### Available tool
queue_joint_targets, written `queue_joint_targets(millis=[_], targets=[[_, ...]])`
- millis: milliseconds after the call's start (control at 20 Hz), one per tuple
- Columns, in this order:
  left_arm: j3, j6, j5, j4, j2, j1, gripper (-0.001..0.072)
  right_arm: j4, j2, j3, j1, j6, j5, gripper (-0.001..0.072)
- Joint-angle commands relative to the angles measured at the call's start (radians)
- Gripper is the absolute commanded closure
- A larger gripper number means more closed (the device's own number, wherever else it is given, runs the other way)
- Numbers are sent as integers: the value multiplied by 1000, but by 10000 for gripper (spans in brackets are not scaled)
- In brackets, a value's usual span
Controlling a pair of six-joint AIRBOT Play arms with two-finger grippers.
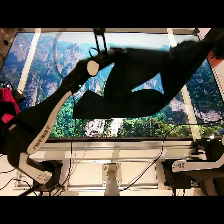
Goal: Fold the clothes and pants, and hang the long-sleeved shirts on hangers.
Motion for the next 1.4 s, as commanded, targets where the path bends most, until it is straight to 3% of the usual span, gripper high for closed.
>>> queue_joint_targets(millis=[0,100,200,450,500,600,650,700,750,800,1000,1200,1250,1300,1350], targets=[[2,-8,-435,149,-113,-3,687,-148,-61,-114,0,2,472,686],[2,-118,-599,388,-157,-24,687,-175,-65,-243,0,18,545,686],[2,-167,-651,543,-160,-43,686,-195,-66,-325,0,86,550,685],[2,-167,-665,609,-161,-45,683,-299,-73,-428,0,106,587,683],[2,-167,-652,612,-160,-41,682,-336,-75,-428,0,105,577,648],[2,-167,-624,613,-158,-34,666,-403,-75,-405,0,102,559,396],[2,-167,-600,613,-156,-31,666,-415,-75,-383,-1,98,552,354],[2,-168,-568,612,-151,-29,589,-414,-75,-351,-2,98,535,354],[2,-176,-529,612,-142,-29,440,-414,-75,-315,-2,98,523,354],[2,-188,-478,613,-127,-29,371,-412,-75,-274,-2,98,497,354],[3,-233,-253,612,-56,-22,370,-285,-75,-164,-2,98,398,354],[3,-264,-193,605,-6,-19,374,-36,-95,-161,1,29,348,386],[3,-263,-201,605,5,-16,463,54,-106,-161,1,-8,332,399],[3,-262,-220,605,17,-11,679,138,-118,-161,1,-44,324,407],[3,-263,-236,605,29,-6,682,229,-135,-161,1,-83,317,497]])
